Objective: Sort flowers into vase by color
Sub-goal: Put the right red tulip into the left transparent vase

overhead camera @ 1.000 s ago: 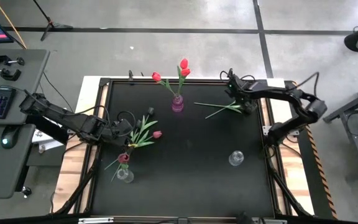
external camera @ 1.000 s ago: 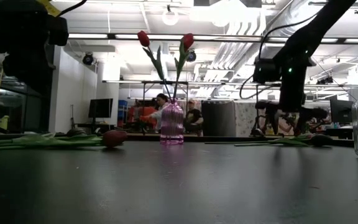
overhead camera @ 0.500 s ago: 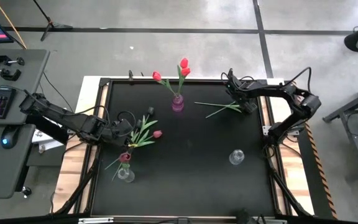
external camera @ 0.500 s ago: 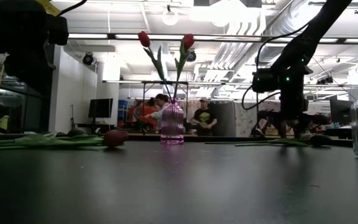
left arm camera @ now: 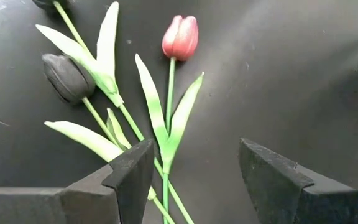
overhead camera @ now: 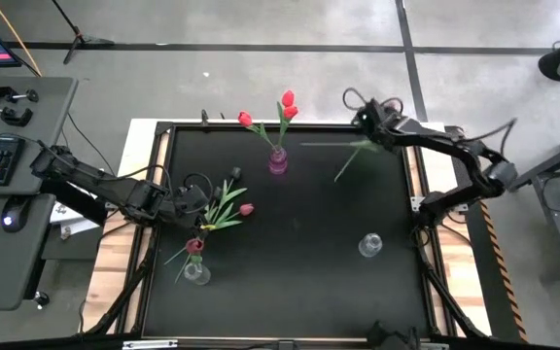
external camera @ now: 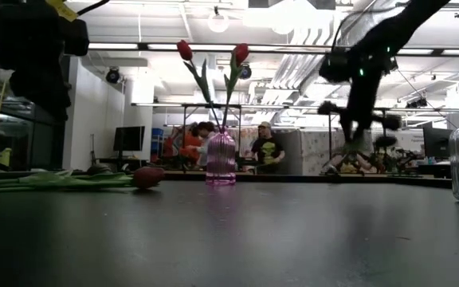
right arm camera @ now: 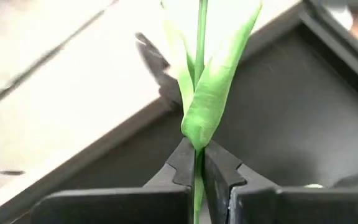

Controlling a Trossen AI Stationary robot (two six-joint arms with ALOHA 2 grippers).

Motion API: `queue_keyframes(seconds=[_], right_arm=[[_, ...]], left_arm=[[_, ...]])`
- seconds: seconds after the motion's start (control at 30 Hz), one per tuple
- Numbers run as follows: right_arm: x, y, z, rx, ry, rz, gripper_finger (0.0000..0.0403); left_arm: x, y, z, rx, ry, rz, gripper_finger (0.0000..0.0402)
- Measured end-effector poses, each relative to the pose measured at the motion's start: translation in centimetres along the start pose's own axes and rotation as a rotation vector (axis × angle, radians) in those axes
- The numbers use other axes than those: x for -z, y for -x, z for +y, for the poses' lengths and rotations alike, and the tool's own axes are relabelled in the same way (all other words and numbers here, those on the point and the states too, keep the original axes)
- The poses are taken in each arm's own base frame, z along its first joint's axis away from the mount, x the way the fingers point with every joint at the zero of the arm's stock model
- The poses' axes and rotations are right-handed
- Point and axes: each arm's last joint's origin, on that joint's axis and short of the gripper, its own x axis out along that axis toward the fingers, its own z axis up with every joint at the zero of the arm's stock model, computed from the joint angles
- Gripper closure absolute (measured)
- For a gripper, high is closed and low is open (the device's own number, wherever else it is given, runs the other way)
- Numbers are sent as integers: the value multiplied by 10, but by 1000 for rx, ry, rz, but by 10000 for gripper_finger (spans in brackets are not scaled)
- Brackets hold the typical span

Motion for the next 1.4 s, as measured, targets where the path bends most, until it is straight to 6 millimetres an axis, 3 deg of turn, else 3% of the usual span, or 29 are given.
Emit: queue_keyframes(seconds=[0.13, 0.23, 0.43, 0.57, 0.73, 1.07, 1.4], right_arm=[[-16, 26, 16, -104, 136, -30, 401], [-16, 49, 29, -181, 256, -34, 402], [3, 93, 46, -254, 471, -29, 402], [23, 117, 46, -228, 586, -59, 402], [47, 137, 41, -218, 649, -128, 403], [92, 178, 37, -383, 800, -248, 403], [100, 195, 31, -359, 957, -472, 403]], left_arm=[[0, 0, 0, -13, -2, -17, 184], [-1, 0, 0, -16, -8, -22, 184], [-1, 0, 0, -16, -16, -23, 184], [-1, 0, 0, -17, -51, -23, 184], [-1, 0, 1, -29, -131, -36, 184], [-1, 0, 1, -38, -246, -41, 184], [-4, 0, -2, -26, -146, -90, 184]])
